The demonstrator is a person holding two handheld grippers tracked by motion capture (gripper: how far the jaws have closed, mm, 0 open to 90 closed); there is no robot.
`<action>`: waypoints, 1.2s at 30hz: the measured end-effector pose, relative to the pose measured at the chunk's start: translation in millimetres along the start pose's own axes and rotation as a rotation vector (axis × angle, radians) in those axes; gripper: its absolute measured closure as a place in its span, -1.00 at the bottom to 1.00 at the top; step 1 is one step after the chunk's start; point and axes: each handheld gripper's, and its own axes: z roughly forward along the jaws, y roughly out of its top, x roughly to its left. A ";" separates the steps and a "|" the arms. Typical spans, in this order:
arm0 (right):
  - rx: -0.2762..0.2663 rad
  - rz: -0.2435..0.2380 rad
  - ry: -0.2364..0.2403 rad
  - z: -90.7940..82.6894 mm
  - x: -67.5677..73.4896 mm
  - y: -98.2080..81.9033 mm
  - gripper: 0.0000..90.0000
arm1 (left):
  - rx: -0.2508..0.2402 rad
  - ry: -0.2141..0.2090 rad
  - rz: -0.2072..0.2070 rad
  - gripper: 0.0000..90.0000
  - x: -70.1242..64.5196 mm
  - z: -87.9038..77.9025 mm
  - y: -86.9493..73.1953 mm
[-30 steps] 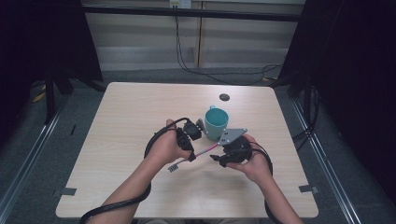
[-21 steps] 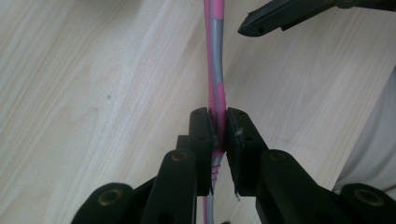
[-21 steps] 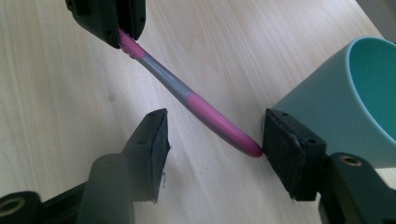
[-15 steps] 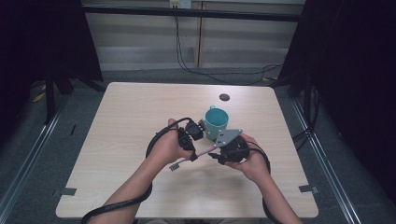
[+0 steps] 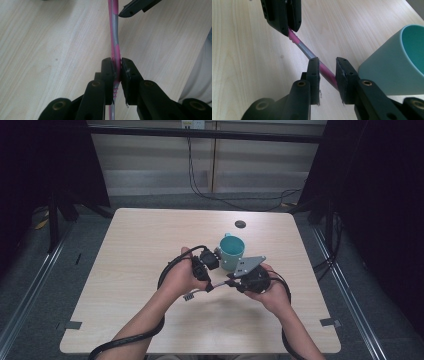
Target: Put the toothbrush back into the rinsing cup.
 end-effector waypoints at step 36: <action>0.126 -0.116 -0.056 11.6 2.3 -0.9 0.40 | -0.018 -0.013 0.019 0.80 -1.0 -6.7 3.3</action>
